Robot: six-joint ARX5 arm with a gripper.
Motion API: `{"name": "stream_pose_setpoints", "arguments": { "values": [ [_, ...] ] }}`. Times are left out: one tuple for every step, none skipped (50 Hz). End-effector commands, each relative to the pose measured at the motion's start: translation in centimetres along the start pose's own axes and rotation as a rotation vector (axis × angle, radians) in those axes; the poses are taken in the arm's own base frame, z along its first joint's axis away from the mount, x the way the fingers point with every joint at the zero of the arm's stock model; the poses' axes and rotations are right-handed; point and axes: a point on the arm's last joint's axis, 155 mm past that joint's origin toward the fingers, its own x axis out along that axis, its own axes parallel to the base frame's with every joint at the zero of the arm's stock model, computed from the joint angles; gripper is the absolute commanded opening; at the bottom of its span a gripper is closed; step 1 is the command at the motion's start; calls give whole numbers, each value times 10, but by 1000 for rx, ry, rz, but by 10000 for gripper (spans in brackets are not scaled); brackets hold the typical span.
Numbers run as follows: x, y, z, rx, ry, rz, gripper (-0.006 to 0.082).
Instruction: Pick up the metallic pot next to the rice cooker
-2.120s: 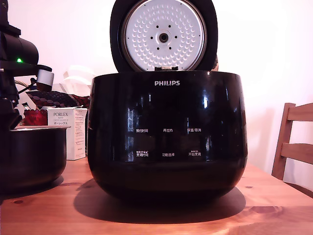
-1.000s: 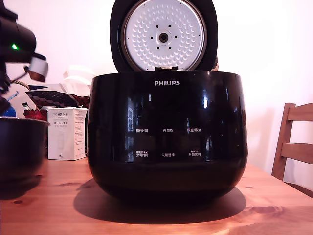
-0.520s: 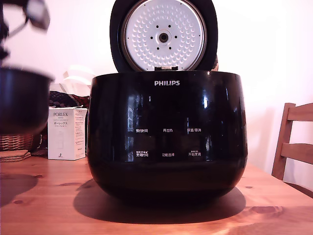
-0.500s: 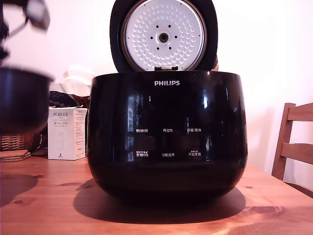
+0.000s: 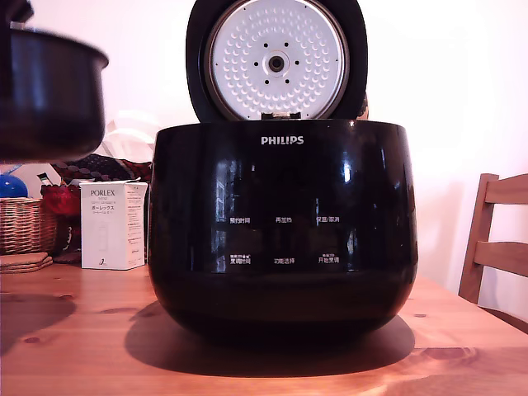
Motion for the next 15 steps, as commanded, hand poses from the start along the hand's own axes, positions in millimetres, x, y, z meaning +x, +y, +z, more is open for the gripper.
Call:
{"name": "stream_pose_setpoints", "arguments": {
  "values": [
    [-13, 6, 9, 5, -47, 48, -24],
    [-13, 6, 9, 7, -47, 48, -24],
    [-13, 5, 10, 9, -48, 48, -24],
    [-13, 5, 10, 10, -48, 47, -24],
    [-13, 5, 10, 12, -48, 47, -24],
    [-13, 4, 10, 13, -48, 47, -24],
    [-13, 4, 10, 13, -48, 47, -24],
    [-13, 4, 10, 13, -48, 47, -24],
    [-13, 4, 10, 13, -48, 47, -24],
    [-13, 4, 10, 13, -48, 47, -24],
    [-13, 4, 10, 13, -48, 47, -24],
    [-13, 4, 10, 13, -48, 47, -24],
    [-13, 4, 10, 13, -48, 47, -24],
    [-13, 4, 10, 13, -48, 47, -24],
    [-13, 4, 10, 13, -48, 47, -24]
  ]
}}
